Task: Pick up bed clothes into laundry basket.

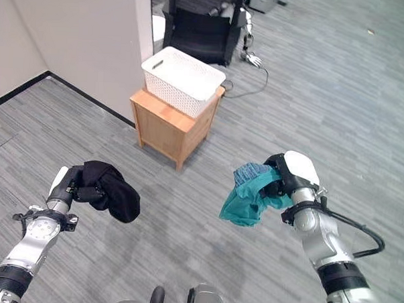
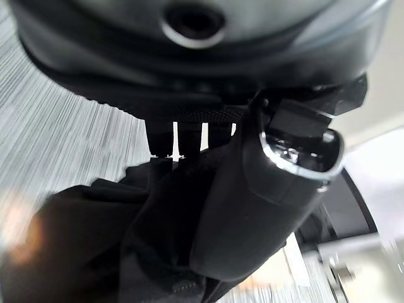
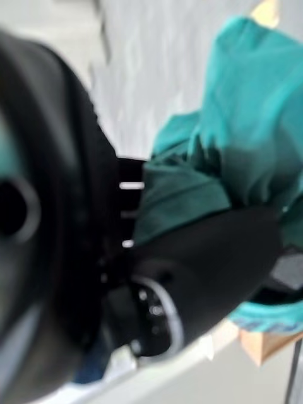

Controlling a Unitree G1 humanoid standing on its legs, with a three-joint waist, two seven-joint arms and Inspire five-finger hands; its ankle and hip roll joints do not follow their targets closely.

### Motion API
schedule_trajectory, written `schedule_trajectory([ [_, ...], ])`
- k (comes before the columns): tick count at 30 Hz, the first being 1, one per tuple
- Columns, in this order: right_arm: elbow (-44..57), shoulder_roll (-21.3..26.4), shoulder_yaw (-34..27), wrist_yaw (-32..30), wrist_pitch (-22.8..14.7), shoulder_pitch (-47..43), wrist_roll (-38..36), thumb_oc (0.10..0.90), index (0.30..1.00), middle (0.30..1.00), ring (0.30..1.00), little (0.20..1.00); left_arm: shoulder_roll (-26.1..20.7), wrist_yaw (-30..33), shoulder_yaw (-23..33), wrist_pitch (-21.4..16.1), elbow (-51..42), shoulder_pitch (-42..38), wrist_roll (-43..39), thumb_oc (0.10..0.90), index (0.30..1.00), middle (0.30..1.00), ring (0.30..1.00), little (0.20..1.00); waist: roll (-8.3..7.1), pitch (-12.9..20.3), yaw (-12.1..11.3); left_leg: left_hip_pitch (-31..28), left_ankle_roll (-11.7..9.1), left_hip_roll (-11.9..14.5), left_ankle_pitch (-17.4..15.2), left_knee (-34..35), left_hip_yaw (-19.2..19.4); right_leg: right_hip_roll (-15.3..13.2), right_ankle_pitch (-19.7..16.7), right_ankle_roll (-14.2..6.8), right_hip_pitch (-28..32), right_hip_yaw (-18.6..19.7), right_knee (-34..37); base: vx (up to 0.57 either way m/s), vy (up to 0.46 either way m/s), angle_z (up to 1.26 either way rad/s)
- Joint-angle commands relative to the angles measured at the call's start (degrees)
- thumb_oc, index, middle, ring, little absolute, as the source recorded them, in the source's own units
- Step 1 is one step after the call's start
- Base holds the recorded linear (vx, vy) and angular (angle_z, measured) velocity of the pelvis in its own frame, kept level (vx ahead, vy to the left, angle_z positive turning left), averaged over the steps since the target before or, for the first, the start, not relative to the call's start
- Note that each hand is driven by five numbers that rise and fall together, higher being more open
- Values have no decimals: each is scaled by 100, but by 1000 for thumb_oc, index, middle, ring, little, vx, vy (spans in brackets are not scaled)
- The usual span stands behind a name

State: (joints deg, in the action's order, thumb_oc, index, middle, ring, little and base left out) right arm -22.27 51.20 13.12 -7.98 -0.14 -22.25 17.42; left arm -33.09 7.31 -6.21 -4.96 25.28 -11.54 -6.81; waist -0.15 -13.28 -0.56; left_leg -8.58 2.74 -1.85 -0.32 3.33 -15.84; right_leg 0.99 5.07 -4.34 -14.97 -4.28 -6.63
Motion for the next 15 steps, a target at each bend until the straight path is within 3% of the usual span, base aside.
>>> schedule_trajectory([
  [1,-81,586,-368,-675,-224,-1236,-387,400,300,300,300,300,-657,173,-17,-591,-462,-218,-123,400,300,300,300,300,-664,525,10,238,-474,32,-193,167,242,38,-983,-416,388,240,955,434,-45,123],
  [2,-79,596,-367,-673,-222,-1240,-391,400,300,300,300,300,-649,174,-19,-593,-456,-228,-122,400,300,300,300,300,-636,524,38,233,-479,56,-212,167,209,52,-997,-411,424,205,1005,388,-78,133],
  [4,115,809,-458,-687,-231,-1224,-330,400,300,300,300,300,-640,194,14,-609,-452,-186,-88,400,300,300,300,300,-723,552,105,142,-492,75,-375,167,6,-6,-1036,-389,409,301,1078,319,-116,126],
  [5,276,878,-512,-621,-246,-1239,-327,400,300,300,300,300,-593,189,144,-609,-423,15,-74,400,300,300,300,300,-817,654,115,-23,-573,220,-569,167,48,-120,-1172,-328,577,314,1067,321,-135,103],
  [7,400,970,-530,-619,-273,-1258,-310,400,300,300,300,300,-550,185,238,-612,-447,186,-63,400,300,300,300,300,-796,745,138,-135,-612,351,-667,167,68,-97,-1175,-299,679,320,1089,327,-134,53],
  [8,509,1136,-582,-632,-298,-1306,-312,400,300,300,300,300,-528,176,327,-635,-494,324,-106,400,300,300,300,300,-806,805,147,-183,-701,457,-683,104,149,-101,-1127,-284,797,295,1128,351,-103,33],
  [9,632,1383,-580,-693,-336,-1454,-397,400,300,300,300,300,-492,170,345,-648,-492,397,-210,400,300,300,300,300,-866,720,127,205,-851,462,-496,-734,446,-197,-1049,-240,1064,252,1163,240,-50,25],
  [10,638,1472,-518,-753,-329,-1598,-451,400,300,300,300,300,-482,180,334,-639,-437,391,-256,400,300,300,300,300,-908,674,127,424,-843,496,-490,-1011,716,-260,-965,-231,1160,215,1163,112,-6,29],
  [11,622,1477,-482,-758,-329,-1640,-458,400,300,300,300,300,-476,180,341,-643,-428,386,-259,400,300,300,300,300,-904,667,121,440,-842,489,-515,-1055,731,-262,-961,-233,1159,231,1163,74,-2,12],
  [13,539,1849,-279,-826,-278,-2116,-571,400,300,300,300,300,-477,167,266,-584,-269,392,-298,400,300,300,300,300,-981,668,6,867,-758,514,-446,-821,1215,-361,-801,-250,1348,253,1163,153,11,-11],
  [15,460,2020,-142,-850,-267,-2353,-598,400,300,300,300,300,-453,157,227,-574,-206,423,-292,400,300,300,300,300,-948,695,-40,963,-761,492,-268,-559,1205,-356,-753,-250,1391,288,1163,154,25,-17],
])
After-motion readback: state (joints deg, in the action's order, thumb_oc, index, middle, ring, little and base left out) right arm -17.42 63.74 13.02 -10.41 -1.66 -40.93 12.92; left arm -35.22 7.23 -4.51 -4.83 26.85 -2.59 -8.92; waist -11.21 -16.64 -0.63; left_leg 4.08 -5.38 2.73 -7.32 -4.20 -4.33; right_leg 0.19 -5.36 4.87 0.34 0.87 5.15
